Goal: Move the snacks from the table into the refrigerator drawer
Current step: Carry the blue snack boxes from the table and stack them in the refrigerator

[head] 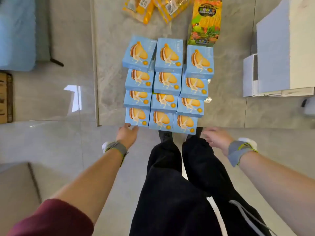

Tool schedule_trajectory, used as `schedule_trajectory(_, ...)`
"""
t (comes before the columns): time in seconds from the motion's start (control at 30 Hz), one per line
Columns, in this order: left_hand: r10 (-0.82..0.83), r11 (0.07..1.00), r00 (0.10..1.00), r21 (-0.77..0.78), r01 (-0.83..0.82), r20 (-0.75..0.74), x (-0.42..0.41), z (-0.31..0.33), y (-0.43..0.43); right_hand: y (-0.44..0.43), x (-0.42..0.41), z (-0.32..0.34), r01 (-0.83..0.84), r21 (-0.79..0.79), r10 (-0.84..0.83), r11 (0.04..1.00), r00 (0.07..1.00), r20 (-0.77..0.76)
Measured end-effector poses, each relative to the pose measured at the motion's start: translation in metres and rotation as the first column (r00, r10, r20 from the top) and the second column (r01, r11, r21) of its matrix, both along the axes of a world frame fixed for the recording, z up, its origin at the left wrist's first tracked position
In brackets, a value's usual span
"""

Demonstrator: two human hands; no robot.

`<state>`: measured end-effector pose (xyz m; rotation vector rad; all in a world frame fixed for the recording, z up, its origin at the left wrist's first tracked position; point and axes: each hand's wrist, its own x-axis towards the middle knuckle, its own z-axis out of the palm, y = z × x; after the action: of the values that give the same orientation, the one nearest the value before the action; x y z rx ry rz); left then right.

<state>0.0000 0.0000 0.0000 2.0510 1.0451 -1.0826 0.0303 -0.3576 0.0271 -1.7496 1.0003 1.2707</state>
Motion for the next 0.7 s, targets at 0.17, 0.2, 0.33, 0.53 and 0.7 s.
schedule_trajectory(0.17, 0.062, 0.997, 0.997, 0.039, -0.064, 0.043, 0.017, -0.040, 0.015, 0.000, 0.008, -0.045, 0.018, 0.016, -0.017, 1.000, 0.999, -0.042)
schedule_trajectory(0.2, 0.088, 0.996, 0.995, 0.030, -0.089, 0.049, 0.018, -0.047, 0.015, 0.002, 0.009, -0.052, 0.032, 0.031, -0.030, 0.999, 0.998, -0.056)
schedule_trajectory(0.33, 0.273, 0.961, 0.959, -0.075, -0.267, 0.082, 0.023, -0.064, 0.013, 0.012, 0.009, -0.073, 0.158, 0.119, -0.147, 0.980, 0.984, -0.097)
schedule_trajectory(0.53, 0.472, 0.872, 0.881, -0.161, -0.463, 0.022, 0.012, -0.075, 0.024, 0.023, 0.003, -0.084, 0.318, 0.119, -0.312, 0.941, 0.948, -0.066)
schedule_trajectory(0.7, 0.630, 0.724, 0.773, -0.299, -0.622, -0.082, -0.006, -0.058, 0.025, 0.012, -0.004, -0.062, 0.441, 0.161, -0.422, 0.883, 0.896, -0.140)
